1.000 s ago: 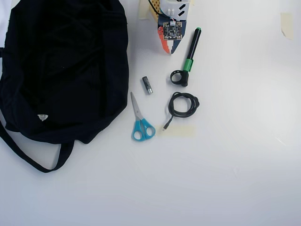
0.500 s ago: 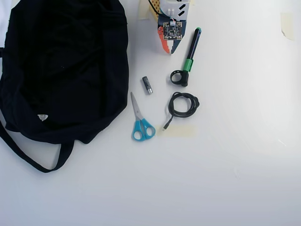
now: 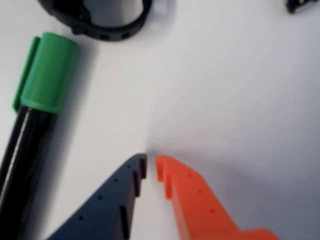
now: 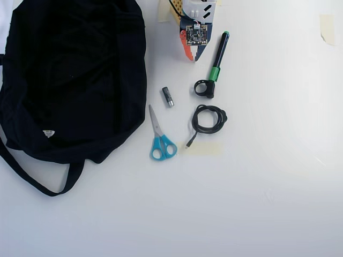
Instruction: Put the cable into the black bag
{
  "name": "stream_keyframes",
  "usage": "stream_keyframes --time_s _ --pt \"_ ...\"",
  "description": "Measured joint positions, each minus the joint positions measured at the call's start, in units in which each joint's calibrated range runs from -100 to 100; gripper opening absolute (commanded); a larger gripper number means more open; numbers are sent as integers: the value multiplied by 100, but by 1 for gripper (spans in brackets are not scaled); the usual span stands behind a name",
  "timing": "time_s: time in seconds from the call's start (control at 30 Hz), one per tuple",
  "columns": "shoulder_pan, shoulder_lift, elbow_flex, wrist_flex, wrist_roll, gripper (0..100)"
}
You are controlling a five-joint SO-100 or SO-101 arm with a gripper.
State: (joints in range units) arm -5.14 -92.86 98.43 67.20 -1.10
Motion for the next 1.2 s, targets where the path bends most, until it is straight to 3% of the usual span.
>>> stream_keyframes --time_s 1.0,1.2 --pt "-15 17 0 -9 -5 2" --pt "-15 149 -47 -962 -5 2"
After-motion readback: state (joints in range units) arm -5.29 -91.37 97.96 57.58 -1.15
